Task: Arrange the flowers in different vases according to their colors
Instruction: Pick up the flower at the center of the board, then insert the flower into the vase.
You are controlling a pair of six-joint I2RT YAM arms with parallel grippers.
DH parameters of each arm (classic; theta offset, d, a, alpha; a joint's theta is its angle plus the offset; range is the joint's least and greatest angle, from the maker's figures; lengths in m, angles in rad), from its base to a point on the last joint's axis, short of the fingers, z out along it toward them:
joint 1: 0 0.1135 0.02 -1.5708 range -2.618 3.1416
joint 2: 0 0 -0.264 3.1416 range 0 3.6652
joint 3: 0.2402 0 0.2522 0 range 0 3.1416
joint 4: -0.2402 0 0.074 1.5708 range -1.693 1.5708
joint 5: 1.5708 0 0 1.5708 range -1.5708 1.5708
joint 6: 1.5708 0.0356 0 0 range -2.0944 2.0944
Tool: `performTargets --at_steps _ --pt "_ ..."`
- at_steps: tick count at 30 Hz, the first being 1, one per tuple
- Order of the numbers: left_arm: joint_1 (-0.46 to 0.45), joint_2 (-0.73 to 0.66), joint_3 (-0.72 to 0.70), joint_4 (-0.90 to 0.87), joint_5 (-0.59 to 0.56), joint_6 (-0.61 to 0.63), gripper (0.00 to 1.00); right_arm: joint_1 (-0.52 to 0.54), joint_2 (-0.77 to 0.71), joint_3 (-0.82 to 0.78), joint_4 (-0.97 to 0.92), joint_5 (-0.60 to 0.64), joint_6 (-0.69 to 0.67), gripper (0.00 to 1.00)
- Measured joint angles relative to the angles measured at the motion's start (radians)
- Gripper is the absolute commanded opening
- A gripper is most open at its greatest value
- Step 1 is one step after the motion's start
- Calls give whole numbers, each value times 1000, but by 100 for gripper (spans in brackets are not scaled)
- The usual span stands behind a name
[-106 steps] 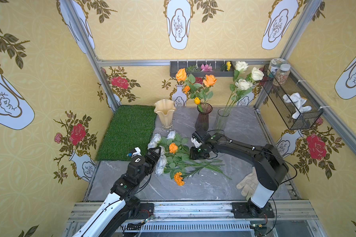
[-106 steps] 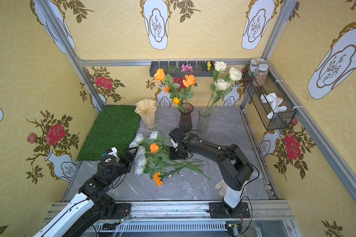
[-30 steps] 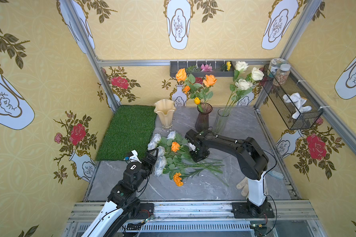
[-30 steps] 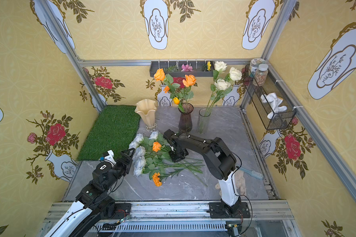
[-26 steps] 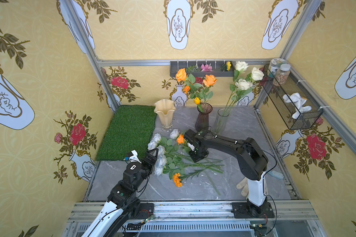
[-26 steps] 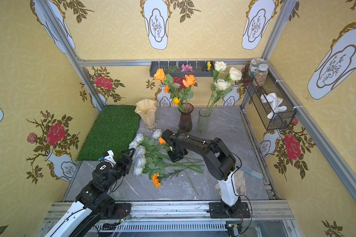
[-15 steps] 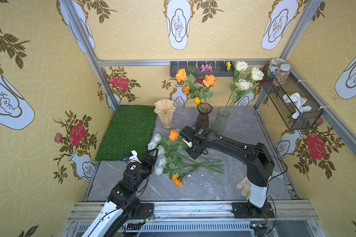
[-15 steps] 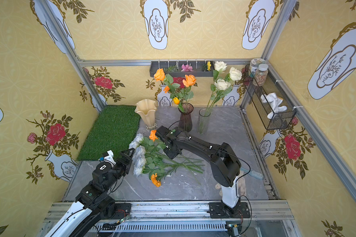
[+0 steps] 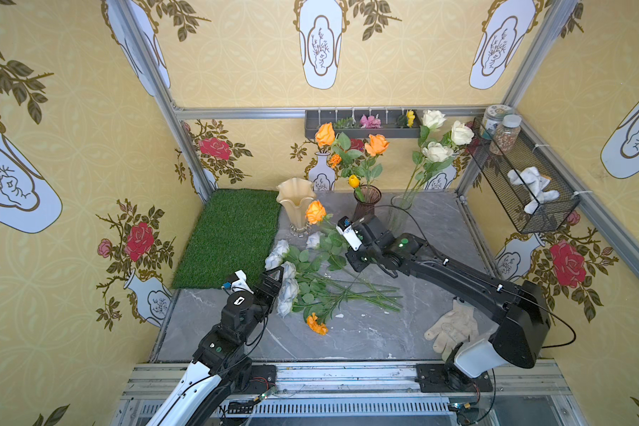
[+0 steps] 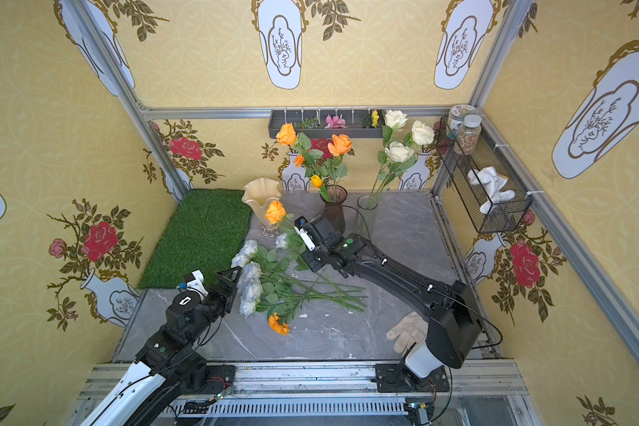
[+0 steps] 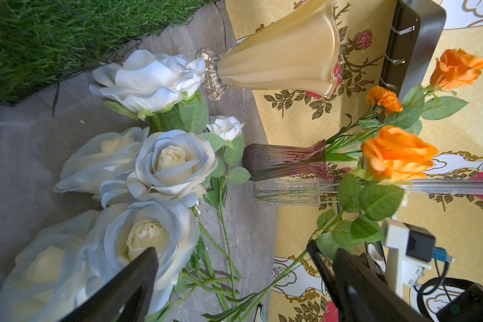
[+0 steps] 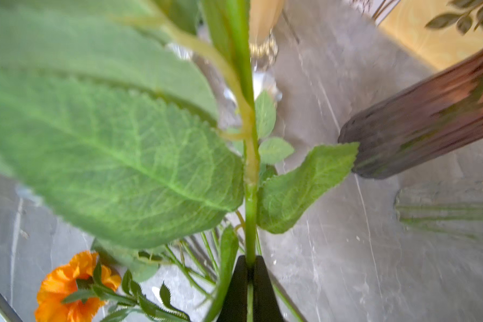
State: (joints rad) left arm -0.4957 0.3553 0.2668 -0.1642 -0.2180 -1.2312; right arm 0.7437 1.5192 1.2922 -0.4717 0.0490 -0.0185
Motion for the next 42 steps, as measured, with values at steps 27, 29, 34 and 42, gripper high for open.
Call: performTargets --at_steps 27,29,34,42 --pt "0 -13 -7 6 -3 1 100 -207 43 319 580 3 -111 0" --pt "0 -12 -7 6 -3 2 100 -225 63 367 575 3 -114 0" --pt "0 -13 -7 7 -3 6 100 -254 105 439 576 5 -118 0" --pt "1 -9 -7 14 -3 10 100 -299 131 381 585 6 -126 0"
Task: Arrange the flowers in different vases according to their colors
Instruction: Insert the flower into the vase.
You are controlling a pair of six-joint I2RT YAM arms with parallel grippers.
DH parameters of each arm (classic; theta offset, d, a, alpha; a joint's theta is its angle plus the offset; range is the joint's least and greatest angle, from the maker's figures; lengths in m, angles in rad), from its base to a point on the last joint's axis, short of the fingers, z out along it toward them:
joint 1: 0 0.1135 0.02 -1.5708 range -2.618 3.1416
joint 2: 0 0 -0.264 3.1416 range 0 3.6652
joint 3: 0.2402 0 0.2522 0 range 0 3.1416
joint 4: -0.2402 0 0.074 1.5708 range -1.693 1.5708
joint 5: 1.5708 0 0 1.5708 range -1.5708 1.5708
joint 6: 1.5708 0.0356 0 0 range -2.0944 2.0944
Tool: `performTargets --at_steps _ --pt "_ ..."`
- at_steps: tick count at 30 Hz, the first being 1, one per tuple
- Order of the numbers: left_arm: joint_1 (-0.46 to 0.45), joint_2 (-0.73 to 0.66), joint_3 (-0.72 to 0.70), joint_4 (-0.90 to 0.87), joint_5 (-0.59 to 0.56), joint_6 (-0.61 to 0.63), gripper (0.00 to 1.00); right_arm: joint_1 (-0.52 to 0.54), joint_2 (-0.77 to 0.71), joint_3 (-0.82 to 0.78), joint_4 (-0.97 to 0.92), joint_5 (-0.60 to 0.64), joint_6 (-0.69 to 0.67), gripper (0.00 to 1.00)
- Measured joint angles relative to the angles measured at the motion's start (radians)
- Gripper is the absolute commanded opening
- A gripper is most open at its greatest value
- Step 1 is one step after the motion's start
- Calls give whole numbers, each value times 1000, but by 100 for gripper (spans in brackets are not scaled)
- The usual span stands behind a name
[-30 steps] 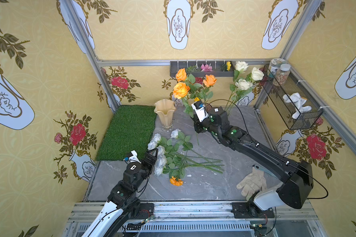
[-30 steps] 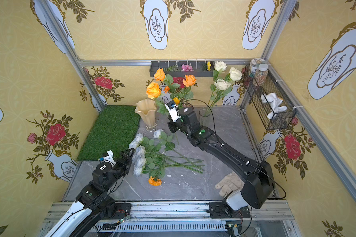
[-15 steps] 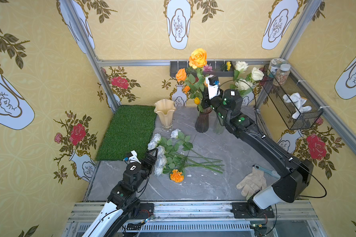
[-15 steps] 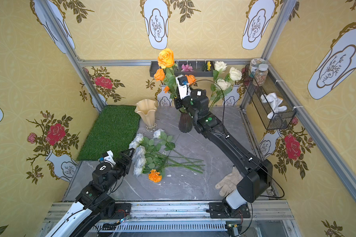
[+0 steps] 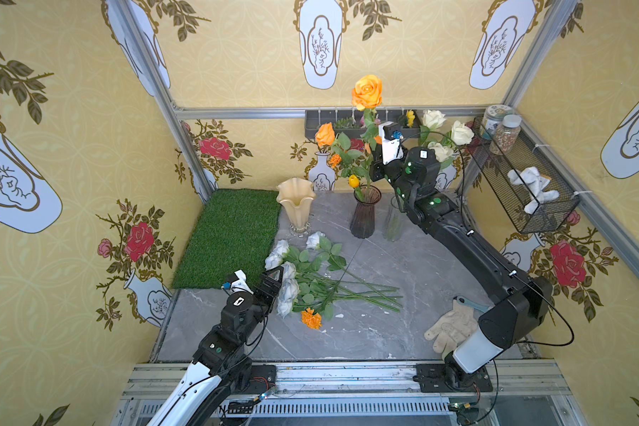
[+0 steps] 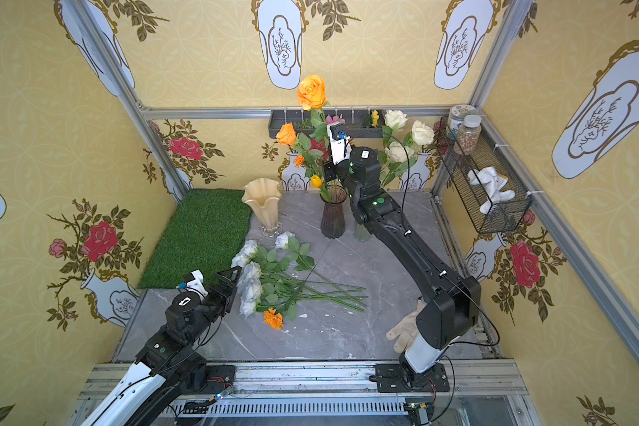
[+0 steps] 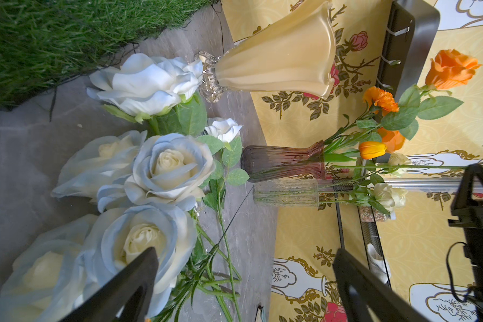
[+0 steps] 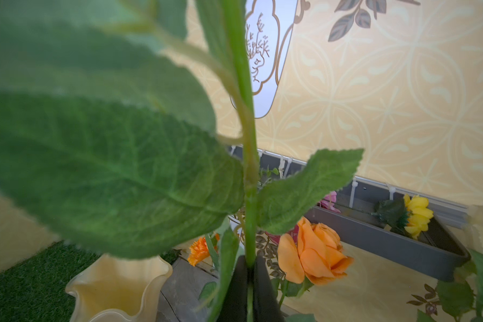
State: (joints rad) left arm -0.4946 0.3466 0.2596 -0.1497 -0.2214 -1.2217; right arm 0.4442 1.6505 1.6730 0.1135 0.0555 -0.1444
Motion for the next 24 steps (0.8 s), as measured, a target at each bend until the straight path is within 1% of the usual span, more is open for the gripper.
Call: performTargets --at_steps 9,15,19,22,24 --pt "0 15 0 8 -10 10 100 -27 39 -99 50 -2 16 0" --pt "0 18 0 16 -11 15 100 -39 62 -166 49 2 36 0" --pt "1 18 0 22 -11 18 100 -43 62 -155 58 3 51 0" --pt "1 21 0 24 -11 18 100 -45 62 -117 43 3 62 0" --pt "1 22 0 25 -11 18 100 -45 66 -89 37 2 62 10"
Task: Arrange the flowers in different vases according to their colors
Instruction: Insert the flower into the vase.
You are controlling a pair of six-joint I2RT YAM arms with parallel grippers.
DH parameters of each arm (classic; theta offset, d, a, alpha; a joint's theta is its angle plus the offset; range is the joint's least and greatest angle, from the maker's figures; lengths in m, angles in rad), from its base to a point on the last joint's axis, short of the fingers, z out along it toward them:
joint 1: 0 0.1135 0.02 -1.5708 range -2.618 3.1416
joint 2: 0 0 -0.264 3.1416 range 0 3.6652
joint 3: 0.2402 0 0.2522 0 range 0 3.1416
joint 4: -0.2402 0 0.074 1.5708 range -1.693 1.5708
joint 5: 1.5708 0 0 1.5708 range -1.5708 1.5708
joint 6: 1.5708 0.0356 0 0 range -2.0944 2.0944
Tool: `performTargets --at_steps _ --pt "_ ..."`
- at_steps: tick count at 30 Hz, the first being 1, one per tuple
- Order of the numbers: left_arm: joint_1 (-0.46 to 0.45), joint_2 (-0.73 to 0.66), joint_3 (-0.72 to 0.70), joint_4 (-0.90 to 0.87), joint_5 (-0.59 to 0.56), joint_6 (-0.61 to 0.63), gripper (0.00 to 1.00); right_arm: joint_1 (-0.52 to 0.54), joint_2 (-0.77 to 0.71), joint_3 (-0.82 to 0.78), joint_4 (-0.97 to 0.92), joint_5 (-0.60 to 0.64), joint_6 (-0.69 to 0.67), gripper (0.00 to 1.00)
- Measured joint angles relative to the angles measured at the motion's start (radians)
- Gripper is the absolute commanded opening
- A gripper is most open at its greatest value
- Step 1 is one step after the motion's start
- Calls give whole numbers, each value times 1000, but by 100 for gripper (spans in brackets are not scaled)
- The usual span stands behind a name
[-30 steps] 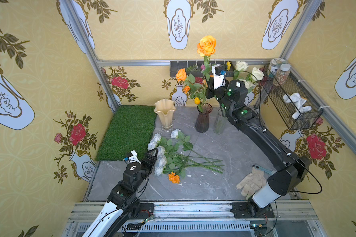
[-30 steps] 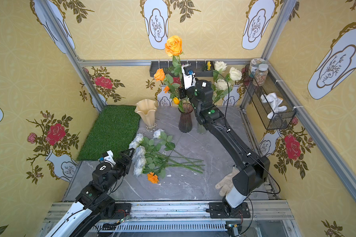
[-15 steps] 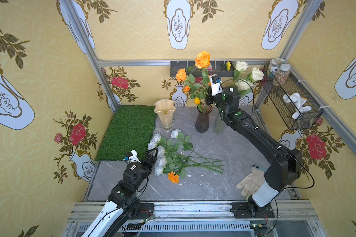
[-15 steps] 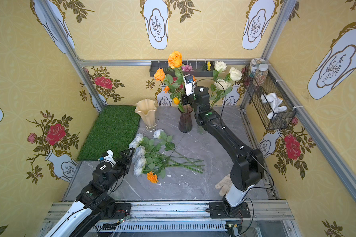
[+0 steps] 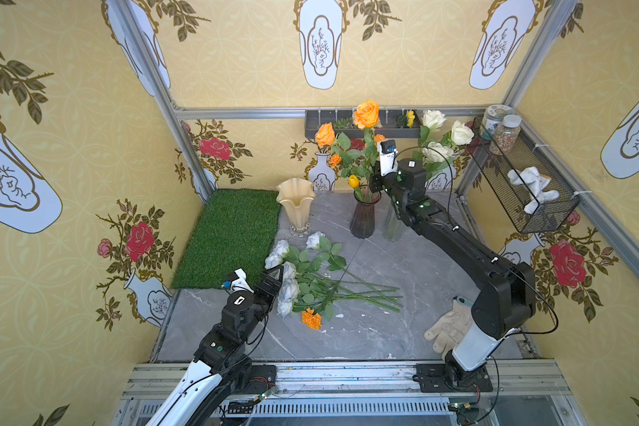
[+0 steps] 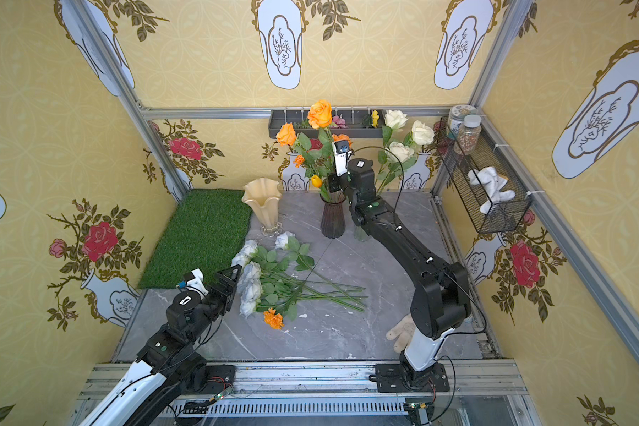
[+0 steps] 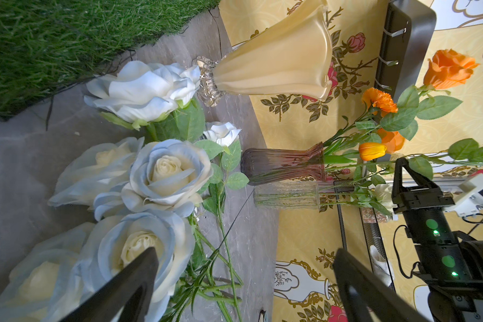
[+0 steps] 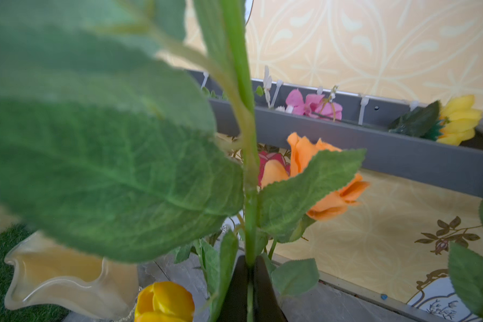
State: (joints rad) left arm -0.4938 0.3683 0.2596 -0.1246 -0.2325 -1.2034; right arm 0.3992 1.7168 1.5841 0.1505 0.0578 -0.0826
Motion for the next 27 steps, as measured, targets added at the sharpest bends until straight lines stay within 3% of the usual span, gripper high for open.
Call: performTargets --at_steps 1,4,7,15,21,27 --pt "0 0 0 1 0 0 100 0 5 10 -2 0 0 16" --pt "0 -2 0 2 0 0 100 0 21 17 -38 -2 4 49" --pt "0 -7 -1 4 0 0 100 0 19 2 -103 1 3 62" --pt "0 -28 -6 4 -3 0 100 24 -122 -36 -291 27 50 64" --pt "0 -47 -11 4 -3 -1 100 93 -213 -94 -636 10 299 57" --pt "0 -34 -11 4 2 -1 100 225 -322 -397 -811 -64 615 54"
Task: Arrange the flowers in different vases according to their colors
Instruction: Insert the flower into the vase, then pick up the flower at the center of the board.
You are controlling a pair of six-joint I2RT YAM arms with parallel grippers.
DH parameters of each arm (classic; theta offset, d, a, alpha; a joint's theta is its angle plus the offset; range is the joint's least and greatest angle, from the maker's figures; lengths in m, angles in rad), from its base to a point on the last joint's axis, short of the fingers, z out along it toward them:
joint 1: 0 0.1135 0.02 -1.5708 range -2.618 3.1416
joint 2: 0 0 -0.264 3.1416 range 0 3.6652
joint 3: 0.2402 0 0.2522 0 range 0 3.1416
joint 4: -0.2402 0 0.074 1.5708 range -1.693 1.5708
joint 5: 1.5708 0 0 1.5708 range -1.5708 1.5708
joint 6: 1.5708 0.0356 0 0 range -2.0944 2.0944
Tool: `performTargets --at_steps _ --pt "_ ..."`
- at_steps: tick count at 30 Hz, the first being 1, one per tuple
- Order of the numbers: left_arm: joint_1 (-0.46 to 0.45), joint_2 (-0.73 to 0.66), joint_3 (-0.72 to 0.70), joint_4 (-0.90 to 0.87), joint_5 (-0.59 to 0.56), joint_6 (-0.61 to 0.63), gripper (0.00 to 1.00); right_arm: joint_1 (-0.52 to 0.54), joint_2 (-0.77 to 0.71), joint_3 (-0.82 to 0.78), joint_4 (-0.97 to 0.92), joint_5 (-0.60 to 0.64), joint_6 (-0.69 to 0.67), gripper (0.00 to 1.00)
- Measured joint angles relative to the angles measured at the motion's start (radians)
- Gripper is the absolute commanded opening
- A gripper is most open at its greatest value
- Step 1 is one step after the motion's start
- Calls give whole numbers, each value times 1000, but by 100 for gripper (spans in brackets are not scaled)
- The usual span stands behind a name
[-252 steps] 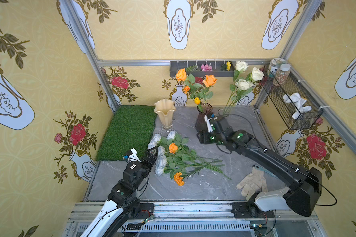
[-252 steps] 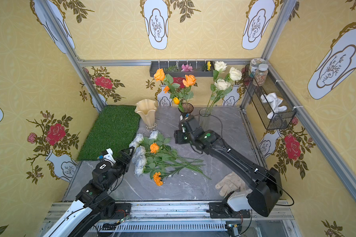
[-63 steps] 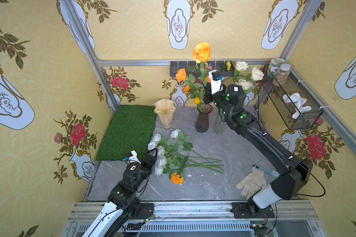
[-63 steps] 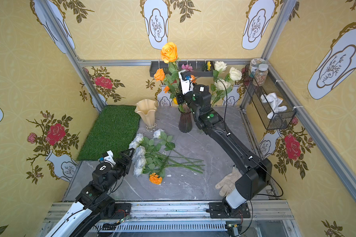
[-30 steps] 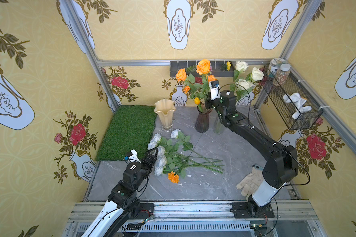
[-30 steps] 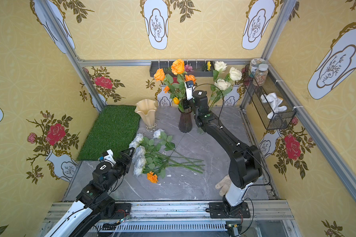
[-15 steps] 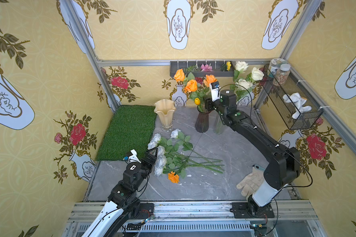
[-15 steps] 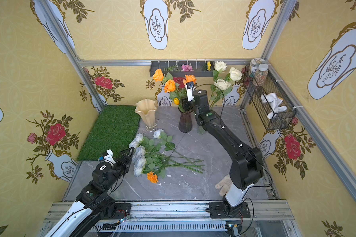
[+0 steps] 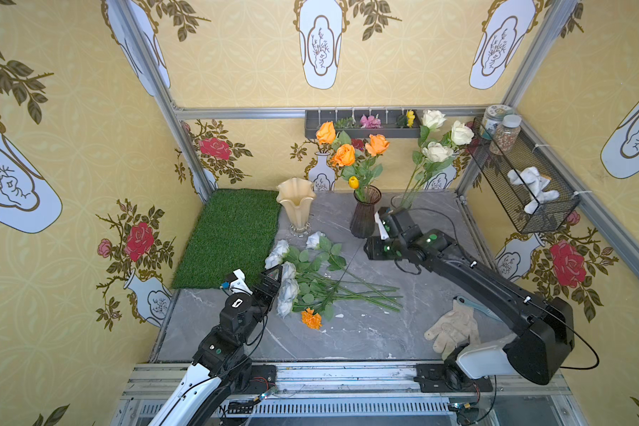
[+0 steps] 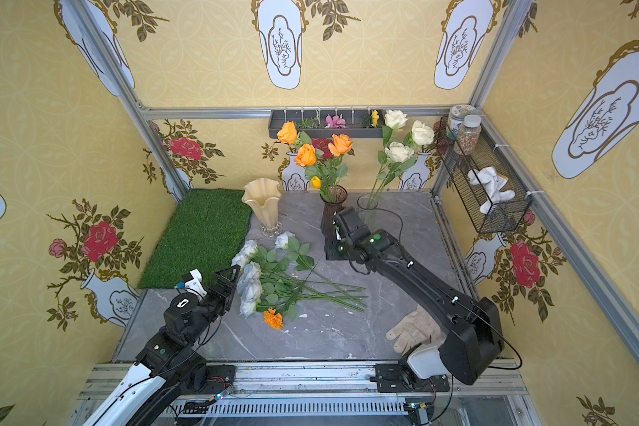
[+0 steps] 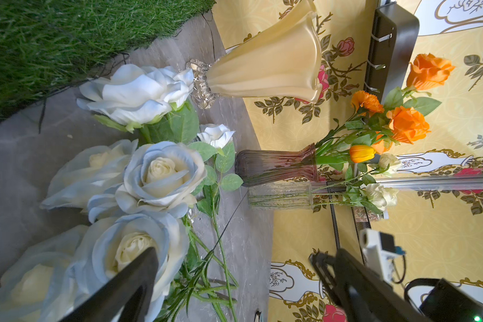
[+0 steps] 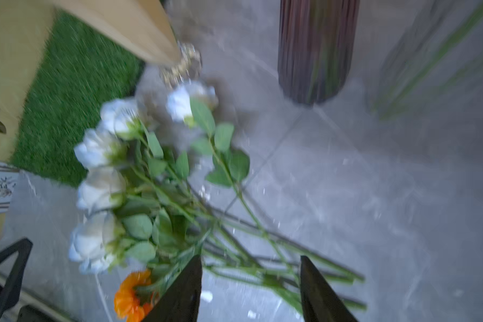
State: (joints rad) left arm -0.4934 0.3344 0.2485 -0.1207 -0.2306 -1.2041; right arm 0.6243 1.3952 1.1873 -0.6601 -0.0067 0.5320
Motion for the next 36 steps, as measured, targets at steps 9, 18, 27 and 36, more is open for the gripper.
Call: performTargets --at_steps 9,18,27,36 --pt "0 -33 4 -27 18 -2 100 109 71 -178 129 -45 343 53" --pt "0 -92 2 -78 17 -22 100 175 246 -153 308 -40 518 42" --pt "0 -104 2 -94 17 -24 100 180 334 -151 407 -11 624 39" --pt "0 -111 2 -97 17 -23 100 161 393 -131 456 13 662 36"
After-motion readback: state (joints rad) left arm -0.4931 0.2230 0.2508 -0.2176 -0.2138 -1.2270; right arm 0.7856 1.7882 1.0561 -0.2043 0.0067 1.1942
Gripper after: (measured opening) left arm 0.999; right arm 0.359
